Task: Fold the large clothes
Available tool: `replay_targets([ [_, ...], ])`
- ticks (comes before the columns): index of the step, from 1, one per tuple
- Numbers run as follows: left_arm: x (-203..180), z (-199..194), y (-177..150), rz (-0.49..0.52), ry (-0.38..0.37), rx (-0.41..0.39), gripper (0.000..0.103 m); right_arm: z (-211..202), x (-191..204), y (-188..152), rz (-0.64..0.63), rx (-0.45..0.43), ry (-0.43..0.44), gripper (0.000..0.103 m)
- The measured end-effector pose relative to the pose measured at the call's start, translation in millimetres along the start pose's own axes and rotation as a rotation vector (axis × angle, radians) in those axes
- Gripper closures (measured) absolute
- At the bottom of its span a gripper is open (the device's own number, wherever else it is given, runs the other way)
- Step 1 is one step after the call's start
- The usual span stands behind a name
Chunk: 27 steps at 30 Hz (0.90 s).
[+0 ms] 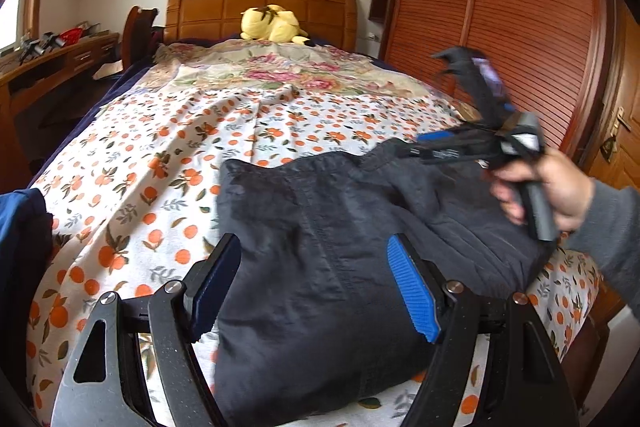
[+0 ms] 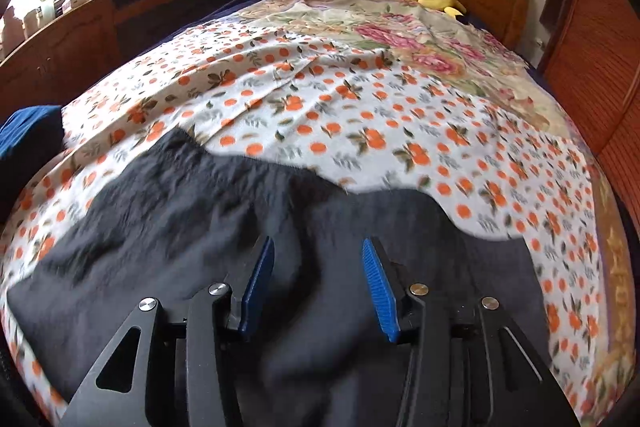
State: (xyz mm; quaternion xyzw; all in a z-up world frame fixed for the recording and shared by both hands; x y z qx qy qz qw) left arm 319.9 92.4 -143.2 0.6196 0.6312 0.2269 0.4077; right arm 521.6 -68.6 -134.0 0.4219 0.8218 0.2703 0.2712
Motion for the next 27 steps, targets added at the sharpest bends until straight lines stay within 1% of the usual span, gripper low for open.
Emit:
replay_targets([
  [3, -20, 3, -5, 0.034, -0.018, 0.01, 0.026, -31, -9, -41, -0.004, 0.013, -0.001, 0.055],
  [7, -49, 6, -14, 0.083, -0.047, 0.024, 0.026, -69, -33, -97, 0.034, 0.028, -0.041, 0.055],
  [13, -90, 8, -29, 0.133, -0.109, 0.05, 0.026, -99, -73, -164, 0.116, 0.065, -0.121, 0.055],
  [16, -104, 9, -35, 0.145, -0.127, 0.064, 0.026, -105, -86, -185, 0.165, 0.077, -0.124, 0.055],
  [19, -113, 13, -40, 0.152, -0.125, 0.081, 0.026, -94, -96, -209, 0.217, 0.119, -0.122, 0.055],
  [23, -120, 13, -43, 0.156, -0.123, 0.09, 0.026, -85, -93, -217, 0.252, 0.085, -0.1, 0.054],
  [26, -122, 11, -47, 0.152, -0.122, 0.092, 0.026, -89, -90, -215, 0.258, 0.084, -0.121, 0.053],
  [27, -122, 10, -49, 0.155, -0.117, 0.092, 0.026, -93, -91, -219, 0.252, 0.084, -0.132, 0.053],
])
Point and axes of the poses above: each gripper's, at about its wrist camera, not at the fingertips, and z roughly the way its jaws point, x to its left, y to its top, the point moved 9 cm from there along z, roughly the way its jaws point, and after that the axes turned 7 degrees about -z, right-handed, at the moved point
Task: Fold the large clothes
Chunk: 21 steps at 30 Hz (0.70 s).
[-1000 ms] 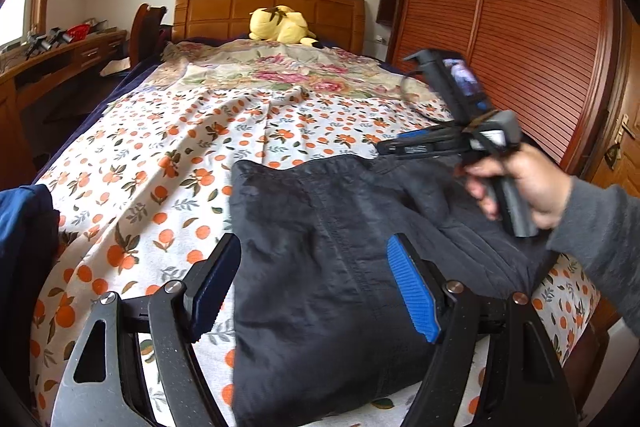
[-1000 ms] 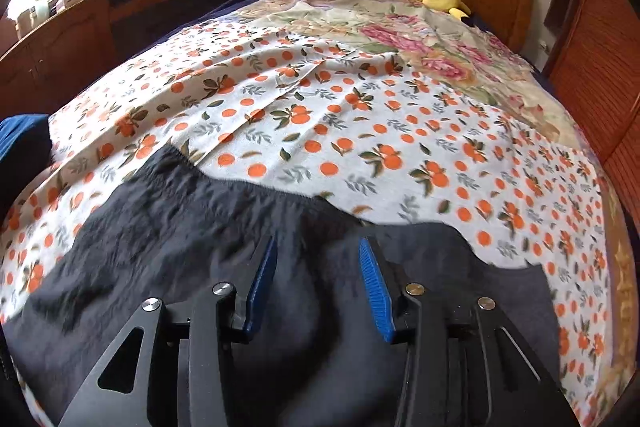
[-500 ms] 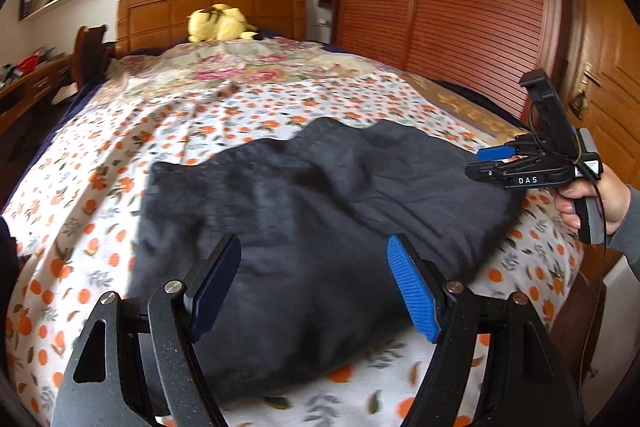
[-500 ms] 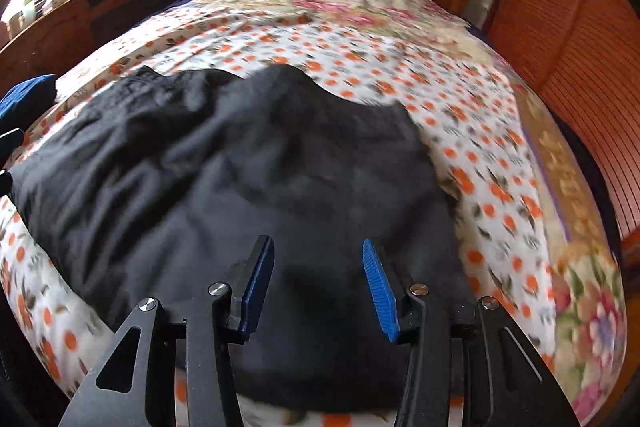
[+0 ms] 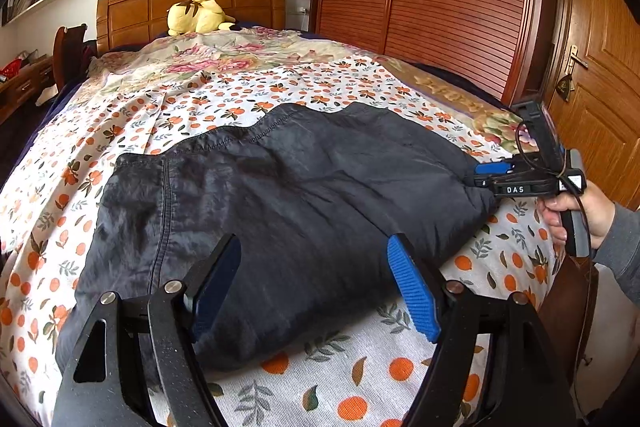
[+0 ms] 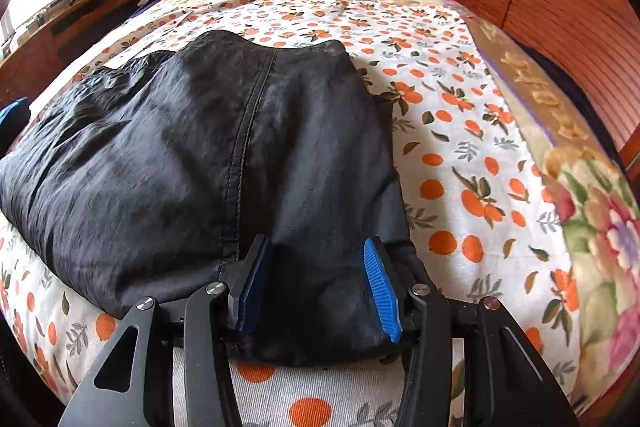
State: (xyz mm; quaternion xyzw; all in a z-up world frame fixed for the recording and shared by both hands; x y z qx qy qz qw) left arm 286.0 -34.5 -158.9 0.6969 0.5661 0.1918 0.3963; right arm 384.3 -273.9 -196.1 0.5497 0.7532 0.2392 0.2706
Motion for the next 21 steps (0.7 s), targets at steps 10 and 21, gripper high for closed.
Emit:
replay_targets([
  [10, 3, 6, -15, 0.005, 0.012, 0.027, 0.026, -41, -13, -16, 0.026, -0.065, -0.056, 0.042],
  [21, 13, 15, -25, -0.016, 0.02, 0.058, 0.026, -39, -20, -32, 0.091, -0.005, -0.073, 0.035],
])
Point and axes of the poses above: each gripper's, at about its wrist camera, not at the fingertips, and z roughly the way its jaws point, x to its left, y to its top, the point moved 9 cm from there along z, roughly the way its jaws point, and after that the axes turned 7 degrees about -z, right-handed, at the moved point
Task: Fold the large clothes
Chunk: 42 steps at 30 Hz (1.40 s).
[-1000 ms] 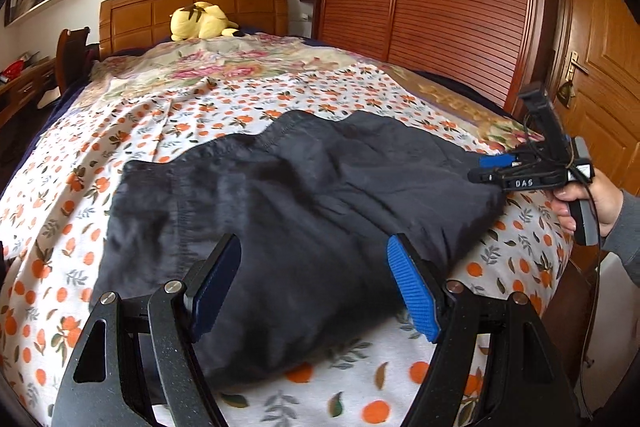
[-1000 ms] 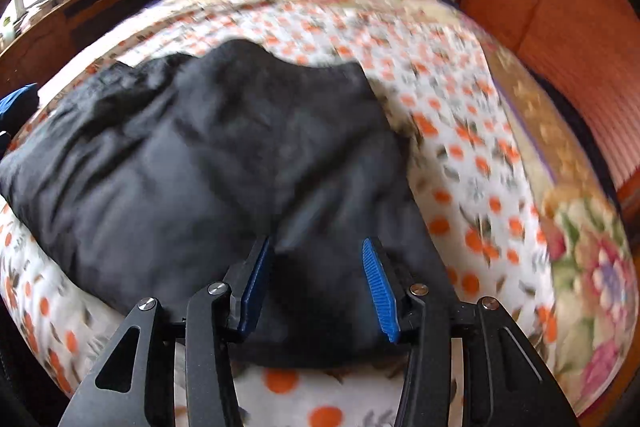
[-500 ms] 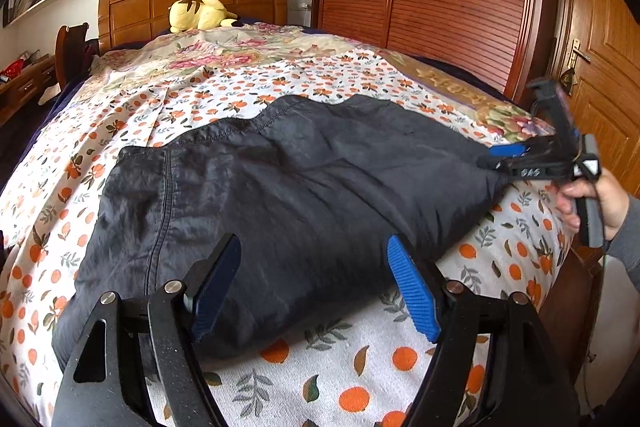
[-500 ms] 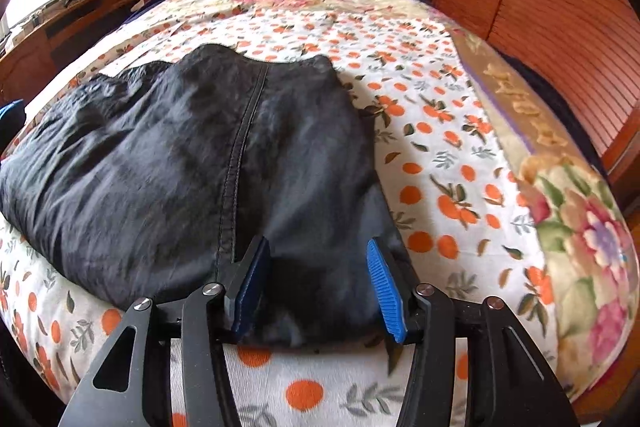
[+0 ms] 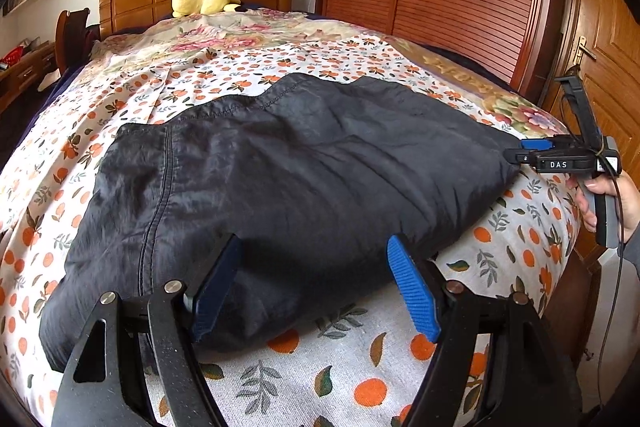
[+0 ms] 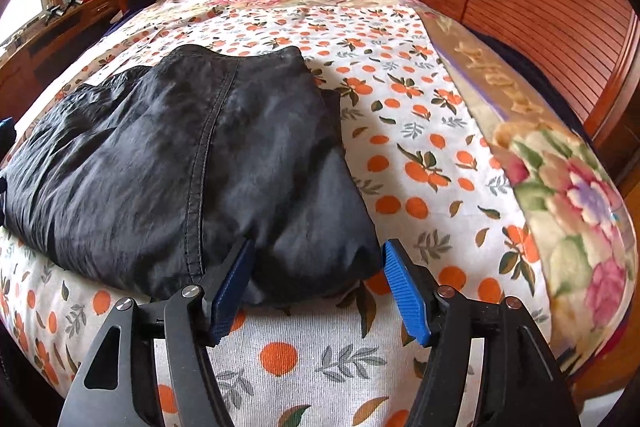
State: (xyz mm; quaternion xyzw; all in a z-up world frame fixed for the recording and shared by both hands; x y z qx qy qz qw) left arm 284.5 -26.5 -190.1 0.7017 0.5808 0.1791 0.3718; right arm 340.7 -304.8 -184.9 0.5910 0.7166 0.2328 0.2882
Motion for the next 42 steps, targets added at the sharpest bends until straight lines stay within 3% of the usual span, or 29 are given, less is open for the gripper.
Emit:
replay_targets([
  [8, 4, 1, -8, 0.01, 0.015, 0.011, 0.026, 7, -3, -4, 0.043, 0.029, 0.002, 0.022],
  [15, 5, 1, -9, 0.004, 0.01, 0.013, 0.026, 20, -9, -4, 0.127, 0.058, 0.078, 0.021],
  [18, 6, 0, -11, -0.002, 0.004, 0.014, 0.026, 23, -7, -4, 0.157, 0.057, 0.134, 0.033],
  [20, 7, 0, -11, -0.003, 0.003, 0.014, 0.026, 24, -4, -3, 0.181, 0.05, 0.196, 0.05],
  [23, 7, 0, -11, -0.008, -0.005, 0.015, 0.026, 23, -2, -3, 0.155, 0.041, 0.212, 0.063],
  [26, 9, -1, -11, -0.016, -0.011, 0.015, 0.026, 23, -2, -3, 0.145, 0.045, 0.212, 0.07],
  [33, 11, -2, -11, -0.018, -0.011, 0.015, 0.026, 24, 1, 0, 0.135, 0.062, 0.192, 0.074],
  [35, 11, -2, -11, -0.019, -0.012, 0.016, 0.026, 23, 2, 2, 0.128, 0.06, 0.191, 0.081],
  [39, 14, -4, -10, -0.027, -0.01, 0.011, 0.026, 10, 7, 17, 0.088, 0.018, 0.169, 0.088],
  [42, 19, -8, -8, -0.038, -0.008, 0.004, 0.026, -14, 16, 42, 0.052, -0.066, 0.165, 0.092],
])
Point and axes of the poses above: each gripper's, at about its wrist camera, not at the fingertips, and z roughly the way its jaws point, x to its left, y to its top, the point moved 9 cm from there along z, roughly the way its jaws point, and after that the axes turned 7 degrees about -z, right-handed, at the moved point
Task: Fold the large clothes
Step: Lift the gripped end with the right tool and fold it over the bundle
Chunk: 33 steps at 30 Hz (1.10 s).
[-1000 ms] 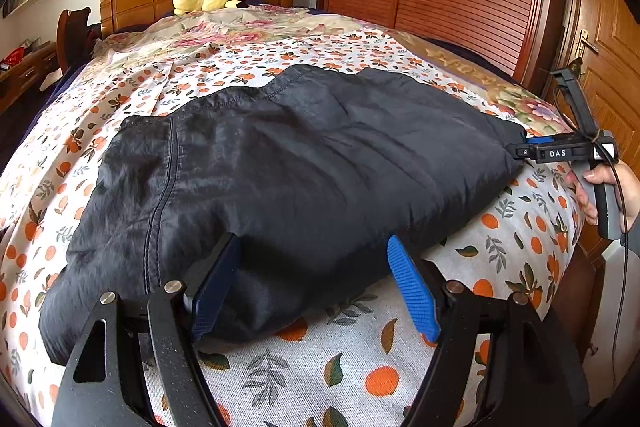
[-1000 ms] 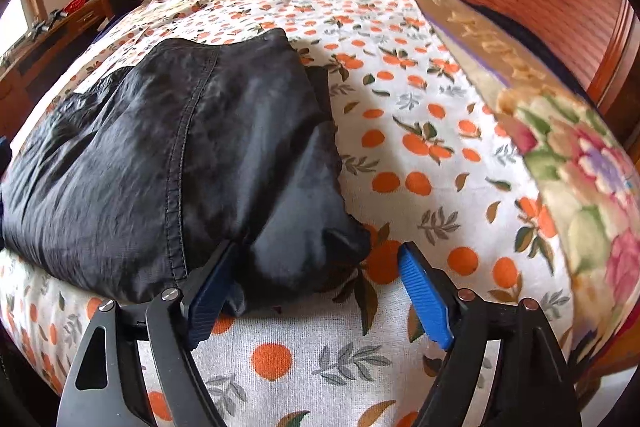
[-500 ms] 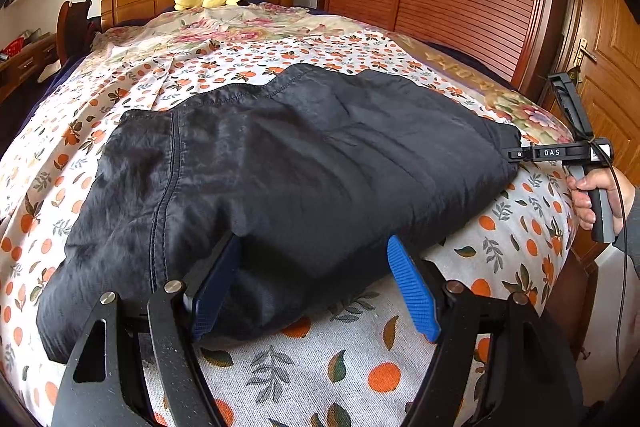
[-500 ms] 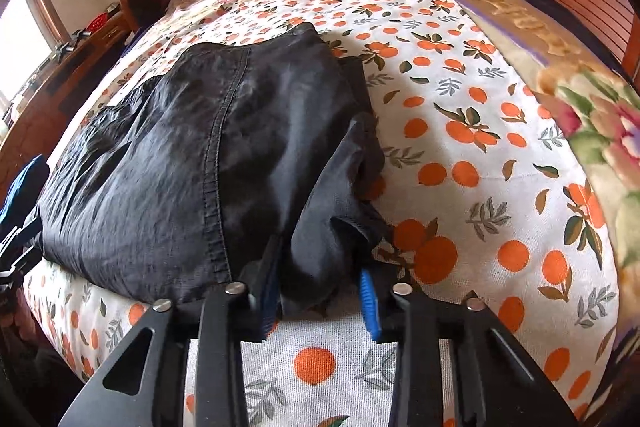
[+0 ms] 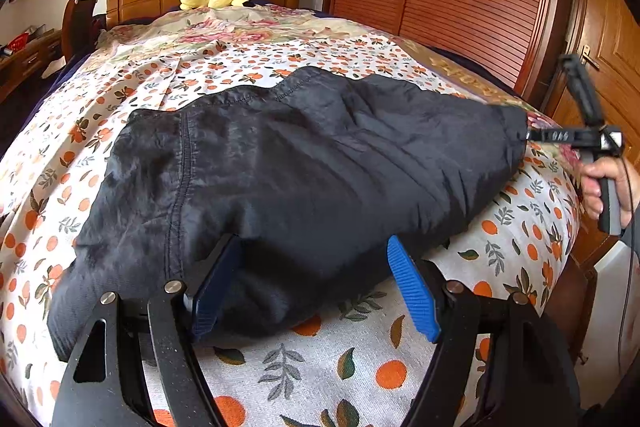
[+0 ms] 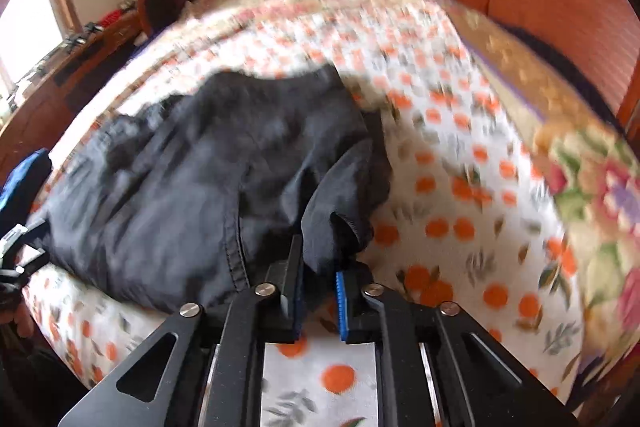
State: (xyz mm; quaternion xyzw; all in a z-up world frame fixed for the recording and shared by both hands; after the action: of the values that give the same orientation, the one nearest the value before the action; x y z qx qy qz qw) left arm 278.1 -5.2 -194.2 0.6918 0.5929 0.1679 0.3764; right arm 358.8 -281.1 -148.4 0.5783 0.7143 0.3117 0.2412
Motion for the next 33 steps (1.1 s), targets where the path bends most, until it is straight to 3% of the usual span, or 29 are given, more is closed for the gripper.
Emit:
replay_targets([
  [7, 10, -22, 6, -0.014, 0.01, -0.036, 0.026, -45, 63, 63, -0.129, -0.148, 0.06, 0.095],
  [15, 41, -56, 5, -0.049, 0.034, -0.081, 0.026, -57, 177, 95, -0.313, -0.21, 0.169, 0.096],
  [20, 62, -76, 0, -0.07, 0.053, -0.101, 0.026, -51, 251, 96, -0.359, -0.229, 0.29, 0.097],
  [24, 75, -83, -7, -0.083, 0.064, -0.102, 0.026, -26, 294, 70, -0.388, -0.169, 0.36, 0.097],
  [30, 92, -84, -13, -0.104, 0.081, -0.087, 0.026, 6, 307, 44, -0.4, -0.087, 0.352, 0.093],
  [33, 96, -84, -13, -0.113, 0.082, -0.089, 0.026, 9, 305, 49, -0.404, -0.084, 0.324, 0.082],
])
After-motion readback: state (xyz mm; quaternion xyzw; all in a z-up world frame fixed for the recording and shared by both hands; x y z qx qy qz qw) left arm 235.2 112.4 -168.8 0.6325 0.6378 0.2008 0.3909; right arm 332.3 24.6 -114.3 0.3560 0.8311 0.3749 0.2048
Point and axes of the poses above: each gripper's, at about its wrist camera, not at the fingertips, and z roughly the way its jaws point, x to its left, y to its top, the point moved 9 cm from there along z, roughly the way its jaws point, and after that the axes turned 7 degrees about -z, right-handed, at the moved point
